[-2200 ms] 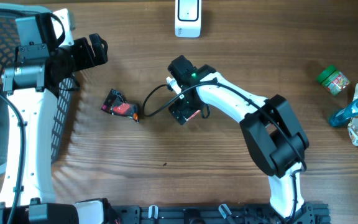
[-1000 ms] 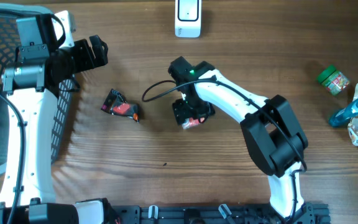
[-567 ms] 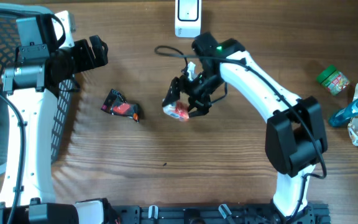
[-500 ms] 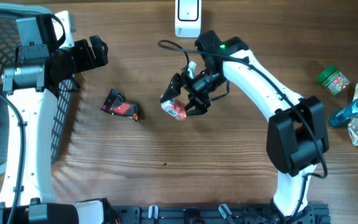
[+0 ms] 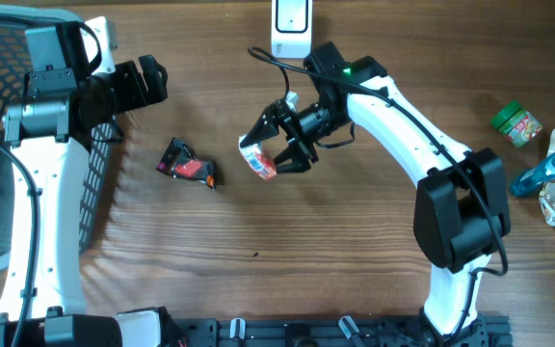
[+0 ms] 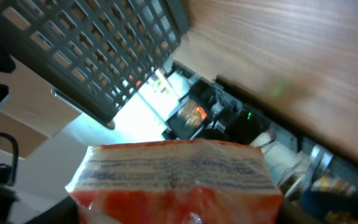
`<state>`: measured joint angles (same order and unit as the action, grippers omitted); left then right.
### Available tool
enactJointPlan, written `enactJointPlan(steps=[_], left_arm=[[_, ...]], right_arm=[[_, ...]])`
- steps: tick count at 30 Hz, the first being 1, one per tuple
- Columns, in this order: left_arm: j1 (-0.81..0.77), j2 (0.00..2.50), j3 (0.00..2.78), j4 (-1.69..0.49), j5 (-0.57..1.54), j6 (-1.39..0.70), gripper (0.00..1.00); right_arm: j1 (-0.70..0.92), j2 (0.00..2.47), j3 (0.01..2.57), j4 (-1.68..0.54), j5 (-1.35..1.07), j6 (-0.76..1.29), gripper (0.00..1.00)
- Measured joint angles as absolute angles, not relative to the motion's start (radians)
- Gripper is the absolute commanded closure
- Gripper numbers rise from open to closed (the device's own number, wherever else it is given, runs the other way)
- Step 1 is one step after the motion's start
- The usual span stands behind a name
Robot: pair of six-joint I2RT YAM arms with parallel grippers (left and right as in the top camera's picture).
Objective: Scan the item barcode
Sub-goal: 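Carry the tissue pack left toward the black snack package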
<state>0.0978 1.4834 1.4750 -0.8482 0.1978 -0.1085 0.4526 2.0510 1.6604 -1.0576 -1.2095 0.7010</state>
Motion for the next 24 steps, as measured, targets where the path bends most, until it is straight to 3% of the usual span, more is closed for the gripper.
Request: enactJointPlan(steps=[6, 11, 12, 13, 17, 24], left_arm=[[0.098, 1.483, 1.475, -0.848, 0.198, -0.109, 0.00], [0.098, 1.483, 1.475, -0.849, 0.197, -0.109, 0.00], [0.098, 1.483, 1.475, -0.849, 0.198, -0.109, 0.00], [0.098, 1.483, 1.475, -0.849, 0.198, -0.109, 0.00], [0.098, 1.483, 1.475, -0.849, 0.198, -0.109, 0.00], [0.098, 1.483, 1.475, -0.849, 0.198, -0.109, 0.00]], right_arm=[[0.445, 2.051, 1.661, -0.759, -1.051, 0.649, 0.18], [0.403, 2.051, 1.661, -0.653, -0.844, 0.569, 0.17], [0.392, 2.051, 1.661, -0.643, -0.807, 0.550, 0.12], [0.386, 2.051, 1.661, -0.646, -0.784, 0.536, 0.00], [0.406, 2.051, 1.663, -0.768, -0.555, 0.465, 0.00], [0.607, 2.051, 1.663, -0.847, -0.171, 0.372, 0.00]])
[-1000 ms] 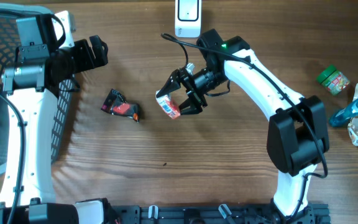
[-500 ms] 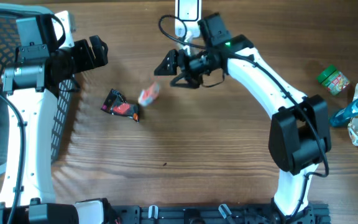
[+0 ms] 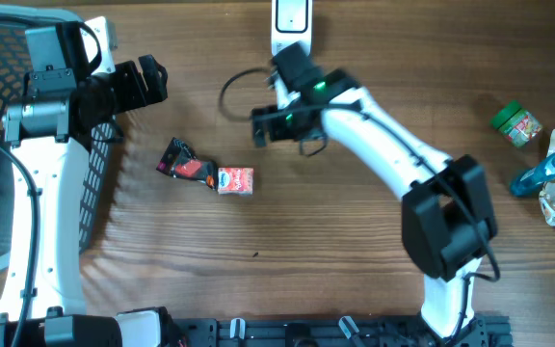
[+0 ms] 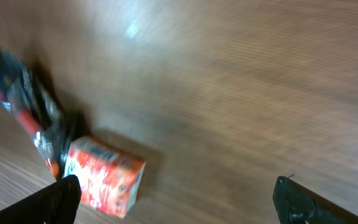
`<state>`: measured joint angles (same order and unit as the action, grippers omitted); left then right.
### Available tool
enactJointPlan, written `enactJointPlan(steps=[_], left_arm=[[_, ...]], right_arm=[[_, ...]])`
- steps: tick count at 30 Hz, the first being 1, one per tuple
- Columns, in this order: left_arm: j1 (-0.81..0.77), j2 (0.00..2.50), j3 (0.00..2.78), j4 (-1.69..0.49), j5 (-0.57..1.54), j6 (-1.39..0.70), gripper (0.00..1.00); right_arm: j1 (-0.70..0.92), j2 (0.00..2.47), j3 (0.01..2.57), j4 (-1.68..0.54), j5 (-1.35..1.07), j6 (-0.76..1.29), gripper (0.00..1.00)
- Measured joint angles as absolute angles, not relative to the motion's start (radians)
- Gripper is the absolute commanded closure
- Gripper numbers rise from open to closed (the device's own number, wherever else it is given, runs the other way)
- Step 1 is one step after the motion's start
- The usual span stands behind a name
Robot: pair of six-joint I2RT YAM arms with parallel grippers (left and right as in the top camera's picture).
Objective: Scan the item barcode
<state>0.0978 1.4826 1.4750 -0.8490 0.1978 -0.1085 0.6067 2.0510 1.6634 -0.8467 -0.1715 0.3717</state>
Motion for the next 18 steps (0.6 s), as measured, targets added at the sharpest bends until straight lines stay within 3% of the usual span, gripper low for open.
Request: enactJointPlan(steps=[18], left_arm=[[0.098, 1.483, 1.475, -0.849, 0.198, -0.109, 0.00]], right_arm=[[0.888, 2.127, 1.663, -0.825, 0.017, 0.697, 0.00]])
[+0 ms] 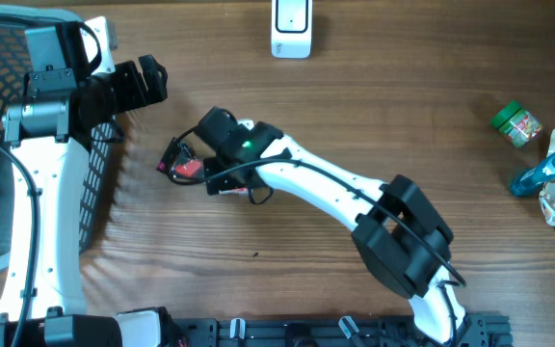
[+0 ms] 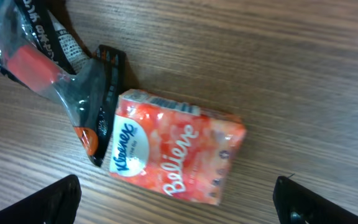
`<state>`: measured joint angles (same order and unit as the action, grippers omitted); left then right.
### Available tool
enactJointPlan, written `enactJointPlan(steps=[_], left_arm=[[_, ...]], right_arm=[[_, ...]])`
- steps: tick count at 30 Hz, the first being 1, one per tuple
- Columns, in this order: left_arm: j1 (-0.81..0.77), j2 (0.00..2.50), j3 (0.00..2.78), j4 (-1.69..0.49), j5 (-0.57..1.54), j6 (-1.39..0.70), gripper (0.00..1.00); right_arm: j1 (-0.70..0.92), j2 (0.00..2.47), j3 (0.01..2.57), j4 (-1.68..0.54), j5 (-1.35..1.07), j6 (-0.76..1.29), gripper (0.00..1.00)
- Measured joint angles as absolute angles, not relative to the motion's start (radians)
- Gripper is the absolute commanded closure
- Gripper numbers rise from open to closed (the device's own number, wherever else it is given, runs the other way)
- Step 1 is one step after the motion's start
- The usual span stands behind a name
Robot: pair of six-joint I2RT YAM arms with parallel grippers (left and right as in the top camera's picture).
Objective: Scan the item barcode
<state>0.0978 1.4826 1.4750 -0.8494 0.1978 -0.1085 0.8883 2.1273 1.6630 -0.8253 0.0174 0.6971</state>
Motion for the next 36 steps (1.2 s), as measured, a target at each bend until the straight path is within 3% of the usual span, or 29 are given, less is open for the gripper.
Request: enactJointPlan(steps=[21, 36], left_arm=[[0.098, 1.483, 1.475, -0.849, 0.198, -0.109, 0.00], [0.098, 1.483, 1.475, -0.854, 0.198, -0.109, 0.00]], right_arm=[[0.891, 2.130, 1.595, -0.733, 0.081, 0.945, 0.00], [0.891, 2.138, 1.528, -0.592, -0.012, 0.693, 0.00]])
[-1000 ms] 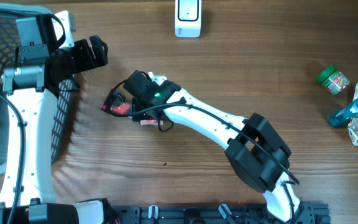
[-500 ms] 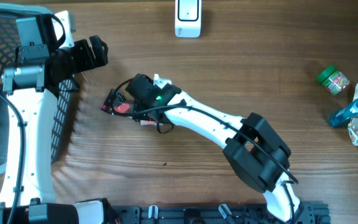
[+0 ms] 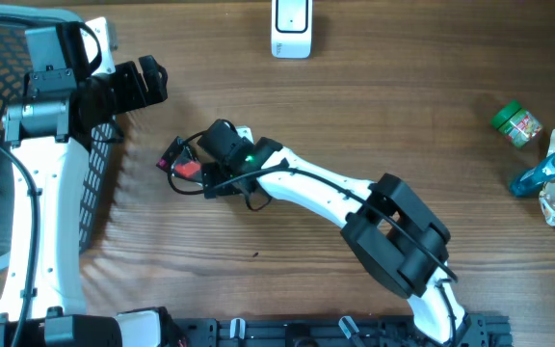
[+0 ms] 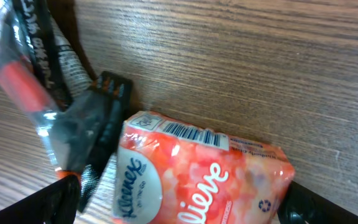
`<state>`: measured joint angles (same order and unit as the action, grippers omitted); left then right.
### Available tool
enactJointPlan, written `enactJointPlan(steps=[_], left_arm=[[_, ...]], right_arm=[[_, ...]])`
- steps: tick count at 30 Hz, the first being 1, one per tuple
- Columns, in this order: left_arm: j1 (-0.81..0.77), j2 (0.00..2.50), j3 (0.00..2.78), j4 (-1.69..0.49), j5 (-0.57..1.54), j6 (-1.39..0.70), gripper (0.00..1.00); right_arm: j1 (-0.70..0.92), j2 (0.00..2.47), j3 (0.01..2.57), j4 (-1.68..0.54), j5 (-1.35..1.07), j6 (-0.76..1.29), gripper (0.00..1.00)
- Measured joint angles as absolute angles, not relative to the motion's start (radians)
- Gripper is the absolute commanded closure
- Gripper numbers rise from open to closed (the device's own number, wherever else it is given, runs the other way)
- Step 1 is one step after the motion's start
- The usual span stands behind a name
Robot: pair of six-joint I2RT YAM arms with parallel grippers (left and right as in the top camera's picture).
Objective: Scan the item barcode
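Note:
An orange Kleenex tissue pack lies flat on the wooden table, with a barcode on its far side. My right gripper is open and low over it, one finger on each side of the pack. In the overhead view the right gripper covers most of the pack. The white scanner stands at the far edge of the table. Beside the basket, my left gripper hangs open and holds nothing.
A black and red packet lies against the pack's left end, also seen as the packet from overhead. A dark mesh basket fills the left side. A green-lidded jar, a blue bottle and a crinkled bag sit far right.
My right gripper has come down closer to the tissue pack, still open, so the pack now fills the space between its fingers. The pack, the packet and the left arm have not moved.
My right gripper first held the tissue pack in the air below the scanner. Then the pack lay on the table beside the black packet, with the gripper open near the scanner. After that the gripper was open above the pack, and now it straddles it low down.

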<state>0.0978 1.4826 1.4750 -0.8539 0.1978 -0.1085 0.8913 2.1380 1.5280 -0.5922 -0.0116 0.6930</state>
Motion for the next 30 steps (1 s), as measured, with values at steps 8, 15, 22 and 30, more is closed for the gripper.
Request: enactJointPlan(steps=[8, 15, 22, 30], left_arm=[[0.098, 1.483, 1.475, -0.870, 0.198, -0.109, 0.00], [0.098, 1.483, 1.475, -0.884, 0.198, -0.109, 0.00], [0.098, 1.483, 1.475, -0.884, 0.198, -0.109, 0.00], [0.098, 1.483, 1.475, -0.884, 0.198, -0.109, 0.00]], right_arm=[[0.892, 2.177, 1.547, -0.582, 0.006, 0.656, 0.18], [0.888, 2.183, 1.558, -0.607, 0.009, 0.652, 0.34], [0.850, 2.182, 1.560, -0.642, 0.000, 0.580, 0.35], [0.768, 2.182, 1.554, -0.585, 0.062, 0.421, 0.34]])
